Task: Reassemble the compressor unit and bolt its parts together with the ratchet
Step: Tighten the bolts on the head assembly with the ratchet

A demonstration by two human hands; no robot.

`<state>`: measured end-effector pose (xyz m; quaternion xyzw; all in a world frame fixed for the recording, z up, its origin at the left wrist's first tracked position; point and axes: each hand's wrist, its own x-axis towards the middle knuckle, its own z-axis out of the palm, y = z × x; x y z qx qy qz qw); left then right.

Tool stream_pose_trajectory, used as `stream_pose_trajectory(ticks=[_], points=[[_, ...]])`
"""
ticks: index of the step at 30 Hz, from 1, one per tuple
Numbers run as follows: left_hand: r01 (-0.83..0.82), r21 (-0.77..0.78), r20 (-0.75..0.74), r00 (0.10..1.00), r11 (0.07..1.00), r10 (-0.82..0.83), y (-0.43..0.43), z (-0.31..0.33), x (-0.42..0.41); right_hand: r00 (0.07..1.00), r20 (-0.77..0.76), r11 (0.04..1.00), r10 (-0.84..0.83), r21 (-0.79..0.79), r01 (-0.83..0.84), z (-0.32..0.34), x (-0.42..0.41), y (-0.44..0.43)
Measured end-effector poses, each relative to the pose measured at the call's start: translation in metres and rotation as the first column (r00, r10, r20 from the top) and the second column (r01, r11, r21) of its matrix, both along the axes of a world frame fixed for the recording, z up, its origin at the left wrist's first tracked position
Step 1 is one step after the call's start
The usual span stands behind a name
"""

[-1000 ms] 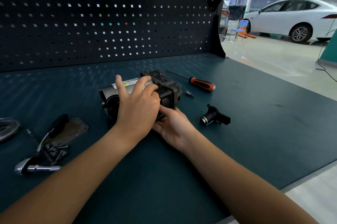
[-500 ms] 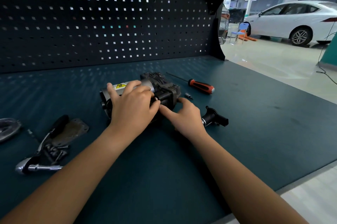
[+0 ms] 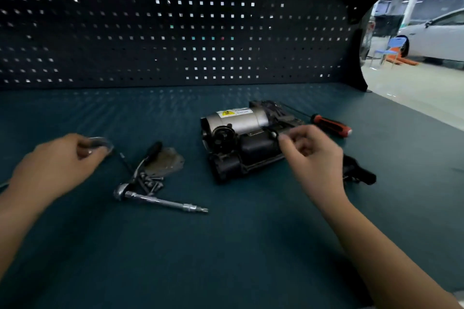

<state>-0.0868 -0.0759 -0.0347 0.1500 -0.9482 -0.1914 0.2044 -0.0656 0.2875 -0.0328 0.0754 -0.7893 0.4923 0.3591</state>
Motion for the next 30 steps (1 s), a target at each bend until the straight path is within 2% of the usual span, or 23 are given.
stream_pose_trajectory(ticks=[1, 2, 4, 5, 7, 11, 12, 13, 15, 17, 19, 20, 21, 22, 23, 24, 25, 26, 28, 29, 30], points=[[-0.018, -0.014, 0.071, 0.997, 1.000, 0.019, -0.007, -0.007, 0.004, 0.997, 0.009, 0.986, 0.079, 0.144, -0.080, -0.002, 0.007, -0.013], [-0.016, -0.023, 0.139, 0.990, 1.000, 0.020, -0.009, -0.013, 0.008, 0.981, 0.074, 0.929, 0.180, 0.315, -0.194, -0.006, 0.015, -0.027], [0.010, -0.013, 0.202, 0.979, 1.000, -0.007, -0.004, -0.019, 0.013, 0.922, 0.280, 0.707, 0.268, 0.593, -0.386, -0.016, 0.025, -0.055], [0.030, 0.009, 0.183, 0.983, 1.000, -0.031, 0.001, -0.019, 0.014, 0.905, 0.355, 0.598, 0.235, 0.681, -0.422, -0.021, 0.027, -0.066], [0.071, 0.048, 0.144, 0.987, 0.996, -0.077, 0.015, -0.014, 0.012, 0.887, 0.421, 0.484, 0.188, 0.746, -0.457, -0.024, 0.027, -0.084], [0.172, 0.027, 0.303, 0.937, 0.985, -0.172, 0.044, -0.006, 0.004, 0.916, 0.353, 0.464, 0.192, 0.790, -0.402, -0.027, 0.022, -0.100], [0.178, 0.061, 0.339, 0.922, 0.982, -0.189, 0.046, -0.005, 0.001, 0.933, 0.304, 0.465, 0.193, 0.809, -0.360, -0.029, 0.023, -0.100], [0.177, 0.107, 0.353, 0.913, 0.978, -0.204, 0.046, -0.003, 0.000, 0.952, 0.211, 0.505, 0.223, 0.810, -0.298, -0.030, 0.024, -0.099], [0.173, 0.196, 0.339, 0.912, 0.965, -0.233, 0.044, -0.002, 0.003, 0.953, 0.039, 0.628, 0.302, 0.743, -0.229, -0.030, 0.028, -0.098], [0.181, 0.276, 0.268, 0.929, 0.944, -0.256, 0.044, -0.002, 0.010, 0.934, 0.039, 0.758, 0.356, 0.573, -0.313, -0.027, 0.031, -0.099], [0.173, 0.420, 0.143, 0.957, 0.891, -0.253, 0.047, 0.003, 0.019, 0.888, 0.097, 0.848, 0.449, 0.268, -0.458, -0.021, 0.036, -0.102], [0.178, 0.559, 0.066, 0.964, 0.810, -0.258, 0.050, 0.008, 0.024, 0.845, 0.132, 0.851, 0.517, 0.026, -0.525, -0.016, 0.038, -0.103], [0.188, 0.711, -0.008, 0.966, 0.677, -0.259, 0.055, 0.015, 0.030, 0.785, 0.139, 0.788, 0.603, -0.255, -0.560, -0.009, 0.039, -0.104], [0.201, 0.823, -0.070, 0.964, 0.531, -0.256, 0.061, 0.022, 0.036, 0.705, 0.108, 0.652, 0.701, -0.498, -0.572, -0.003, 0.039, -0.104], [0.218, 0.883, -0.117, 0.959, 0.415, -0.257, 0.067, 0.029, 0.042, 0.640, 0.046, 0.505, 0.767, -0.658, -0.559, 0.003, 0.040, -0.103], [0.231, 0.911, -0.144, 0.954, 0.342, -0.263, 0.073, 0.033, 0.047, 0.603, -0.011, 0.409, 0.798, -0.724, -0.555, 0.008, 0.042, -0.102], [0.234, 0.932, -0.156, 0.949, 0.276, -0.275, 0.080, 0.035, 0.051, 0.578, -0.051, 0.362, 0.814, -0.734, -0.575, 0.012, 0.044, -0.101], [0.218, 0.955, -0.154, 0.944, 0.201, -0.292, 0.087, 0.035, 0.053, 0.575, -0.074, 0.372, 0.815, -0.694, -0.616, 0.015, 0.046, -0.100], [0.145, 0.988, -0.119, 0.935, 0.054, -0.334, 0.100, 0.034, 0.059, 0.609, -0.093, 0.456, 0.788, -0.577, -0.678, 0.020, 0.051, -0.100], [0.124, 0.992, -0.110, 0.928, 0.017, -0.356, 0.106, 0.032, 0.061, 0.643, -0.091, 0.506, 0.761, -0.537, -0.675, 0.021, 0.053, -0.099], [0.128, 0.991, -0.109, 0.924, 0.027, -0.365, 0.112, 0.030, 0.062, 0.689, -0.087, 0.555, 0.720, -0.524, -0.646, 0.021, 0.054, -0.097]])
